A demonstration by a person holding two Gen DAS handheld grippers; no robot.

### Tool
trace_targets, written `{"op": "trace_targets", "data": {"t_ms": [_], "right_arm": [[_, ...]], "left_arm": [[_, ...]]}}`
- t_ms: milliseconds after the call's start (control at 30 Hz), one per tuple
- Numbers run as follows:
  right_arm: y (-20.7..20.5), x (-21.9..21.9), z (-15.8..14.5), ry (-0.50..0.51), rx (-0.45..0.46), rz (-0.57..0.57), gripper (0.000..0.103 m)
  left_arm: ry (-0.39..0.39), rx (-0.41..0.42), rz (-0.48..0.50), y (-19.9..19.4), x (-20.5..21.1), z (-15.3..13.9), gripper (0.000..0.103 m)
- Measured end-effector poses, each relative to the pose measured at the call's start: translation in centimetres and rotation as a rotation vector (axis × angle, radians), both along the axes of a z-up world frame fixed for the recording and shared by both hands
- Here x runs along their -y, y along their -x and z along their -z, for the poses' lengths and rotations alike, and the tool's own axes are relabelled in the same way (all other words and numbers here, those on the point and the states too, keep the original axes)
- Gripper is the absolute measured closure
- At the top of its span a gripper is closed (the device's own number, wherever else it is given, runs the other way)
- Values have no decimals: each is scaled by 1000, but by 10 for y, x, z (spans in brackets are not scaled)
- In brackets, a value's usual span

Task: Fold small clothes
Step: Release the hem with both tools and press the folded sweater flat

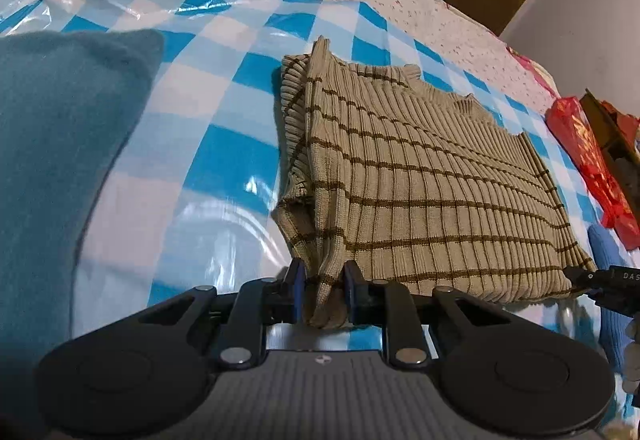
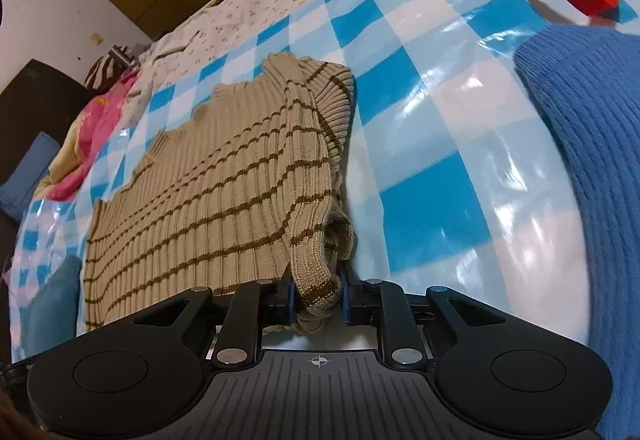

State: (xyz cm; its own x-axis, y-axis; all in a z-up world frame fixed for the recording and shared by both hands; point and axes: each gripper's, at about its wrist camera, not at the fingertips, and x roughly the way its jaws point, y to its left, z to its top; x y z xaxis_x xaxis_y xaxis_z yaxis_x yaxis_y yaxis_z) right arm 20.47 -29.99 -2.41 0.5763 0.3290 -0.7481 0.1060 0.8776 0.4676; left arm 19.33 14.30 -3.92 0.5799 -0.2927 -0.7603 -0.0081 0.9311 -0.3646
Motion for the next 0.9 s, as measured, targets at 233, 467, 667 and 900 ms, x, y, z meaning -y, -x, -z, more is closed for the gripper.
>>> {"op": "trace_targets", "data": {"t_ms": [233, 467, 667, 900], "right_arm": [[55, 5, -2, -21, -50, -22, 84], [111, 16, 1, -77, -85, 6, 86], [130, 13, -11, -24, -62, -8, 85], [147, 1, -39, 138, 36, -9, 79]], "left_arm": [[7, -42, 25, 45, -1, 2, 71], [-17, -67, 46, 87, 4, -4, 71], [-52, -61, 45, 105, 9, -9, 71], [-111, -12, 10, 119, 4, -28, 71]]}}
